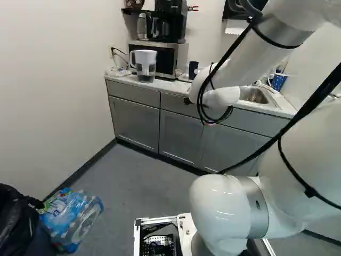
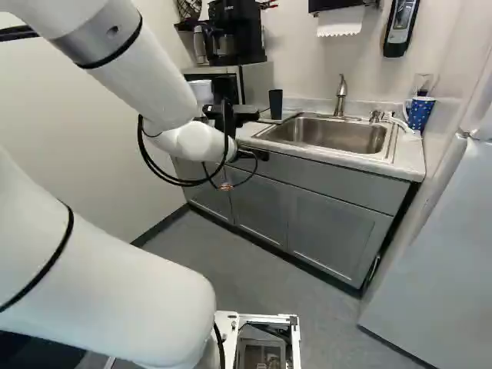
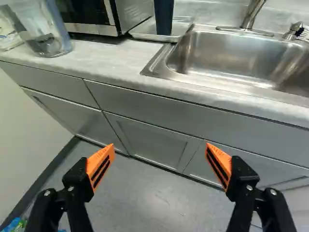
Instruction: Rinse the cup and place it in the tray
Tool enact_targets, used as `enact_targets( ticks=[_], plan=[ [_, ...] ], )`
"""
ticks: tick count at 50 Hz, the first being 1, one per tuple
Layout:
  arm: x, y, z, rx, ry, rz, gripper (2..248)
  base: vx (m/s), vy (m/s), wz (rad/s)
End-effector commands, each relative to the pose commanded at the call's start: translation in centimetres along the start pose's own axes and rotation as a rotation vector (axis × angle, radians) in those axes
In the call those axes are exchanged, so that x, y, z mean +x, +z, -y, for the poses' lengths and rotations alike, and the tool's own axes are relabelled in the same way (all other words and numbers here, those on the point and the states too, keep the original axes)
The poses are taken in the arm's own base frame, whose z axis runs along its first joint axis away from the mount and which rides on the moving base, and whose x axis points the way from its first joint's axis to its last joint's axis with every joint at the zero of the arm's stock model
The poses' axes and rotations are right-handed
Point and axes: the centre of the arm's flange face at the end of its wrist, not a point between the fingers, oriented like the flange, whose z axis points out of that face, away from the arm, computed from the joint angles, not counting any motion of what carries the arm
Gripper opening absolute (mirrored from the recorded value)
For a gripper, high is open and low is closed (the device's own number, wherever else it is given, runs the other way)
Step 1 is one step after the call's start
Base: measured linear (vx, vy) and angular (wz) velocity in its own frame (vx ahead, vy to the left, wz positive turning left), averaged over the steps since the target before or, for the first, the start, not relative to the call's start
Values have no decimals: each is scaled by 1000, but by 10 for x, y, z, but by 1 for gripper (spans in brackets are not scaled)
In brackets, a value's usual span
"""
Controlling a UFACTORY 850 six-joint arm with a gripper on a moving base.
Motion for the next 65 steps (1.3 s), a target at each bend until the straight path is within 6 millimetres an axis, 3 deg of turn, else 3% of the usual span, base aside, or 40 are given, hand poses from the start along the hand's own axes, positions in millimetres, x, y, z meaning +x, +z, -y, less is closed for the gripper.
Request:
enact_targets(
  ticks=[32, 65],
  plan=[
    [-69, -17, 24, 77, -46, -111, 247, 0, 0, 0],
    [-110, -34, 34, 130, -66, -176, 247, 0, 0, 0]
  ],
)
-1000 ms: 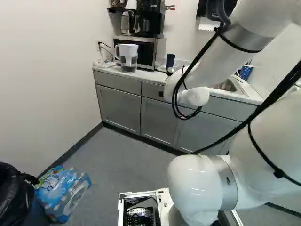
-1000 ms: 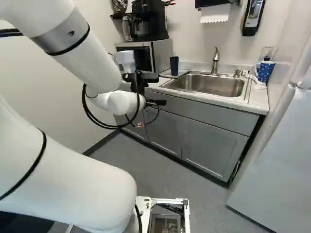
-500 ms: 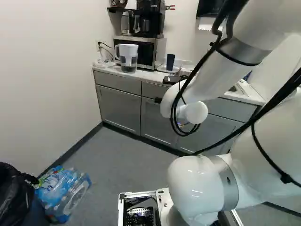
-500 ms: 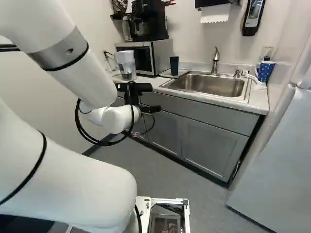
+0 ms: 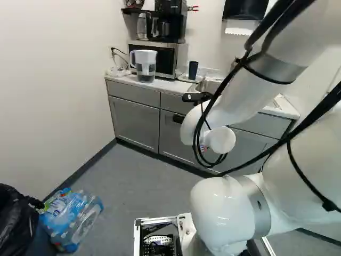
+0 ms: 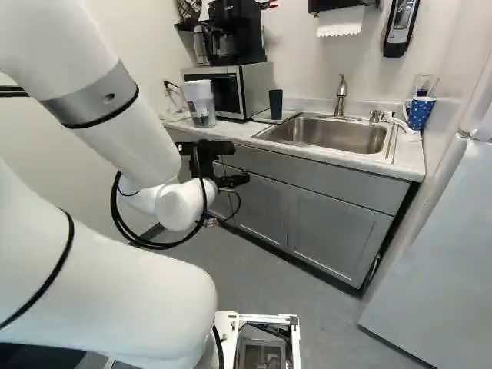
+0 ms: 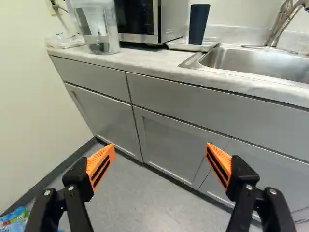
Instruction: Rinse the cup and place it in the tray
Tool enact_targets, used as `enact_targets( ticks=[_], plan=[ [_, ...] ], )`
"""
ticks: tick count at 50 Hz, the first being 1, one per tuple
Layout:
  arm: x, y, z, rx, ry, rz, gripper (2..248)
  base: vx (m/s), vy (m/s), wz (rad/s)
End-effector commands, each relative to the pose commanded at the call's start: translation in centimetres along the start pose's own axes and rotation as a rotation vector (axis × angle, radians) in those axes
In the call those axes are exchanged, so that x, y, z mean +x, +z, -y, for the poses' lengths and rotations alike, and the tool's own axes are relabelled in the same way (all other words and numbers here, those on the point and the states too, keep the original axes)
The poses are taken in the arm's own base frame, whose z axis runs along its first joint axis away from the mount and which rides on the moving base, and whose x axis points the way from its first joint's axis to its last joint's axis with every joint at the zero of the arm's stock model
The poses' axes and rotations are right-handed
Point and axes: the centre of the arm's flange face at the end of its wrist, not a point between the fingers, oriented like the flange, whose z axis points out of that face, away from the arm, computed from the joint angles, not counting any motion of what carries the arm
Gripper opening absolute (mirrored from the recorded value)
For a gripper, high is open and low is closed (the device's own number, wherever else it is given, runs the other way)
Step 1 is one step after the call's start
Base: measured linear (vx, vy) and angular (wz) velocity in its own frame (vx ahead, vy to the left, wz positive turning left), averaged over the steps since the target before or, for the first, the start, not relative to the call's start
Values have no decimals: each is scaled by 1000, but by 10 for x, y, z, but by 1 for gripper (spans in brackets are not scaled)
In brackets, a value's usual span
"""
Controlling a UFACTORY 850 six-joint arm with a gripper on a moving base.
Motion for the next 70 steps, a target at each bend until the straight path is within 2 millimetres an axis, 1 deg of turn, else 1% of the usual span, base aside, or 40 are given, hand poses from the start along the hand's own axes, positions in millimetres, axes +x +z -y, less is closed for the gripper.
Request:
enact_targets(
  ticks=[22, 70],
  plan=[
    [-9, -6, 3, 14, -4, -16, 247, 0, 0, 0],
    [-9, -6, 4, 14, -4, -17, 247, 0, 0, 0]
  ],
)
